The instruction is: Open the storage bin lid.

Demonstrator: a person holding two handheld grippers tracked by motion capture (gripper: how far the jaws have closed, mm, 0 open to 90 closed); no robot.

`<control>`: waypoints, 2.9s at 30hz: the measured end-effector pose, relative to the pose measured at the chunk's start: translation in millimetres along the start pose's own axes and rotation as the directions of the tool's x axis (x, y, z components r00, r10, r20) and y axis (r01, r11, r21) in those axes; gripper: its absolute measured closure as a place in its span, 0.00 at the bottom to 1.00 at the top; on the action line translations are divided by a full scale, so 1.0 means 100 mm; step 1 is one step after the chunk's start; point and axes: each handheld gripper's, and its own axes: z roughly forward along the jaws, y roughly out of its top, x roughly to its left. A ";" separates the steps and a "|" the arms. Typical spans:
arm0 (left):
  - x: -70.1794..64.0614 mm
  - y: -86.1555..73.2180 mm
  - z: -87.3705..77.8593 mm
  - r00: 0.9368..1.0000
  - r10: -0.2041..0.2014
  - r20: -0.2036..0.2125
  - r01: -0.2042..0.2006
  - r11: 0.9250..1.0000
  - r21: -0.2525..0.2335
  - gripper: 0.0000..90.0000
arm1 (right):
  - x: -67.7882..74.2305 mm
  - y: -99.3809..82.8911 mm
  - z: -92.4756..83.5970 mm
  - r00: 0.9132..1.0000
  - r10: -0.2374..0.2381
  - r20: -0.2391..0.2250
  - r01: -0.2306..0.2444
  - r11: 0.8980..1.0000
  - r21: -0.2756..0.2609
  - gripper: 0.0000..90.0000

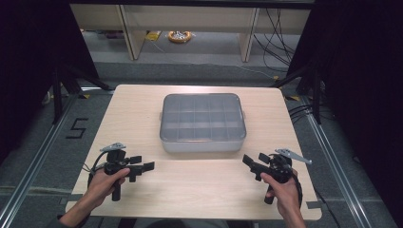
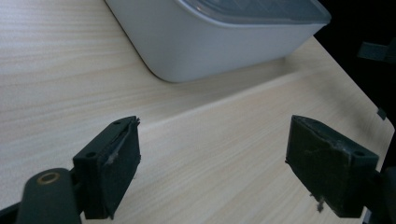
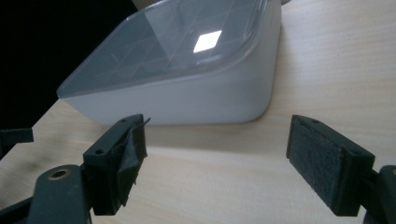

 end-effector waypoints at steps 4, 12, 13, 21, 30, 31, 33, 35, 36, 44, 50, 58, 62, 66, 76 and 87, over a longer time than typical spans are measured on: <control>0.04 0.11 0.04 1.000 -0.004 -0.016 0.004 1.000 -0.020 0.19 | -0.05 0.15 0.07 1.000 0.005 0.009 -0.005 1.000 -0.005 0.25; 0.17 0.40 0.09 0.999 -0.034 -0.016 0.033 0.999 -0.033 0.21 | -0.21 0.46 0.28 0.999 0.000 0.039 0.000 1.000 0.000 0.34; 0.19 0.43 0.10 0.999 -0.040 -0.017 0.039 0.999 -0.032 0.21 | -0.24 0.50 0.33 1.000 0.014 0.019 -0.014 1.000 -0.010 0.35; 0.33 0.69 0.25 0.996 -0.070 -0.049 0.068 0.997 -0.043 0.24 | -0.38 0.76 0.66 0.999 0.041 0.033 -0.041 0.999 -0.008 0.41; 0.40 0.98 0.49 0.992 -0.116 -0.056 0.113 0.992 -0.055 0.30 | -0.43 0.95 0.98 0.989 0.138 0.052 -0.139 0.990 0.020 0.44; 0.41 1.01 0.52 0.991 -0.115 -0.064 0.112 0.992 -0.049 0.30 | -0.44 0.96 1.00 0.988 0.143 0.055 -0.144 0.989 0.020 0.44; 0.44 1.08 0.61 0.989 -0.127 -0.079 0.123 0.991 -0.047 0.32 | -0.45 0.98 1.06 0.986 0.160 0.056 -0.161 0.987 0.022 0.45; 0.47 1.12 0.67 0.986 -0.141 -0.085 0.137 0.989 -0.048 0.33 | -0.51 1.01 1.11 0.991 0.119 0.059 -0.120 0.993 0.015 0.45; 0.48 1.14 0.70 0.985 -0.153 -0.082 0.149 0.987 -0.051 0.34 | -0.46 1.02 1.11 0.979 0.191 0.072 -0.195 0.980 0.040 0.45; 0.52 1.28 0.88 0.976 -0.192 -0.106 0.186 0.980 -0.069 0.41 | -0.48 1.05 1.28 0.969 0.240 0.063 -0.244 0.967 0.070 0.50; 0.55 1.31 0.99 0.972 -0.199 -0.127 0.194 0.980 -0.051 0.45 | -0.48 1.04 1.38 0.968 0.247 0.048 -0.250 0.966 0.071 0.56; 0.46 1.32 1.07 0.973 -0.176 -0.148 0.171 0.984 -0.050 0.56 | -0.42 1.04 1.40 0.966 0.250 0.068 -0.254 0.966 0.055 0.63; 0.43 1.33 1.07 0.971 -0.177 -0.159 0.172 0.984 -0.048 0.57 | -0.40 1.03 1.38 0.969 0.229 0.095 -0.234 0.971 0.049 0.67; 0.40 1.34 1.04 0.970 -0.179 -0.166 0.171 0.983 -0.065 0.60 | -0.36 1.04 1.35 0.965 0.242 0.102 -0.245 0.969 0.026 0.68; 0.30 1.40 0.89 0.968 -0.194 -0.162 0.175 0.977 -0.125 0.68 | -0.35 1.05 1.27 0.961 0.263 0.091 -0.261 0.965 -0.029 0.76; 0.17 1.47 0.69 0.973 -0.170 -0.158 0.142 0.975 -0.173 0.71 | -0.21 1.15 1.06 0.974 0.222 0.047 -0.217 0.972 -0.092 0.78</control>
